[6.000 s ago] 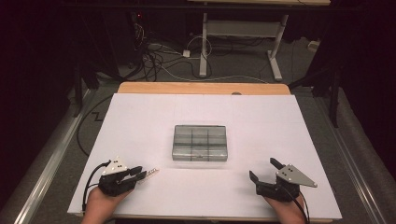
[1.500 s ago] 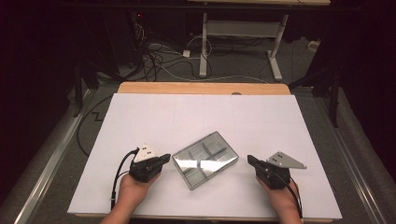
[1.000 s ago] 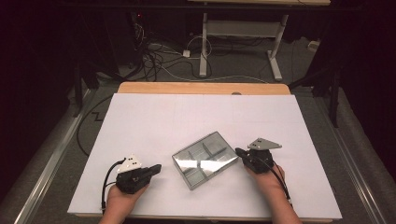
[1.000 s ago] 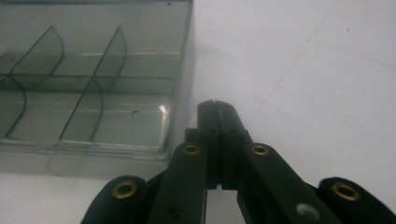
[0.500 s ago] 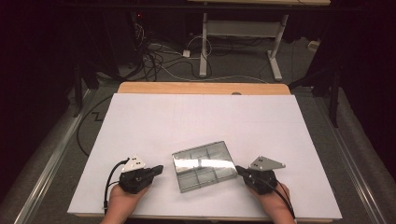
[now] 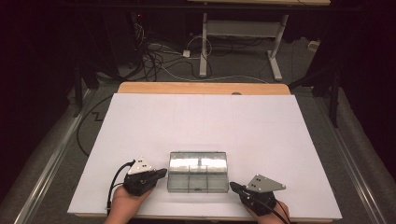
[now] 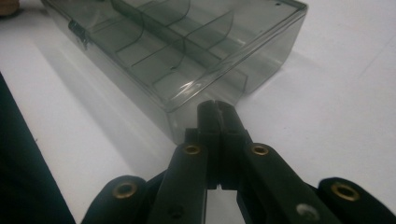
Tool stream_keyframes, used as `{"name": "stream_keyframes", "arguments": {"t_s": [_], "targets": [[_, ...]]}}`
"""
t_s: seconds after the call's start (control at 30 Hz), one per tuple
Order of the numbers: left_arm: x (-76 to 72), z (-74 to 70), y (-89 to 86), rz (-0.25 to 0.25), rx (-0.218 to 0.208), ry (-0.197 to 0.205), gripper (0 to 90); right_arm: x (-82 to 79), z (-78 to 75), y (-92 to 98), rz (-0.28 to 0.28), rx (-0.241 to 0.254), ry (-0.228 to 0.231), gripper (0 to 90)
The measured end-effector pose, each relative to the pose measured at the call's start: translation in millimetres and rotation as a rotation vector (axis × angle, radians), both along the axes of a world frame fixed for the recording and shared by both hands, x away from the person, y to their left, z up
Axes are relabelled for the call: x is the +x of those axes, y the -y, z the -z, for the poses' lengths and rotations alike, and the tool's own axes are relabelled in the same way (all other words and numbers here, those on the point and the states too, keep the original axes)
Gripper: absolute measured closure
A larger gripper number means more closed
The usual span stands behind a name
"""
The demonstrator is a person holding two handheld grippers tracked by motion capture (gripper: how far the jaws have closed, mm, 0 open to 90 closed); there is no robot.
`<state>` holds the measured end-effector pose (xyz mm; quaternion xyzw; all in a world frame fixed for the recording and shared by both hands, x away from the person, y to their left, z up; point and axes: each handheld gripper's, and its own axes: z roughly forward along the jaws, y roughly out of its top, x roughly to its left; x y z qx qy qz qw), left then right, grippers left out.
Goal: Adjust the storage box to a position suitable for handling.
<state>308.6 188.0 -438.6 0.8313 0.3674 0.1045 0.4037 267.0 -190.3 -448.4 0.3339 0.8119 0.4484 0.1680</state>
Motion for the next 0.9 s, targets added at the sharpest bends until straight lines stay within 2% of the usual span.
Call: {"name": "stream_keyframes", "arguments": {"t_s": [0.2, 0.23, 0.47, 0.57, 0.9], "targets": [[-0.7, 0.6, 3.1, 0.003, -0.002, -0.002, 87.7, 0.8, -4.1, 11.9, 0.03, 0.047, 0.008, 90.0], [-0.7, 1.0, 4.8, 0.013, 0.008, 0.0, 87.7, 1.0, -4.5, 13.1, 0.032, 0.053, 0.01, 90.0], [0.5, 1.2, 4.3, 0.017, 0.001, -0.003, 87.7, 3.5, -5.1, 20.4, 0.044, 0.065, 0.009, 90.0], [1.1, 1.1, 4.5, 0.023, 0.005, 0.002, 87.7, 4.1, -7.4, 19.6, 0.038, 0.063, 0.019, 90.0], [1.8, 0.5, 7.5, 0.024, 0.009, 0.011, 87.7, 0.7, -31.1, 3.6, -0.012, 0.122, 0.078, 90.0]]}}
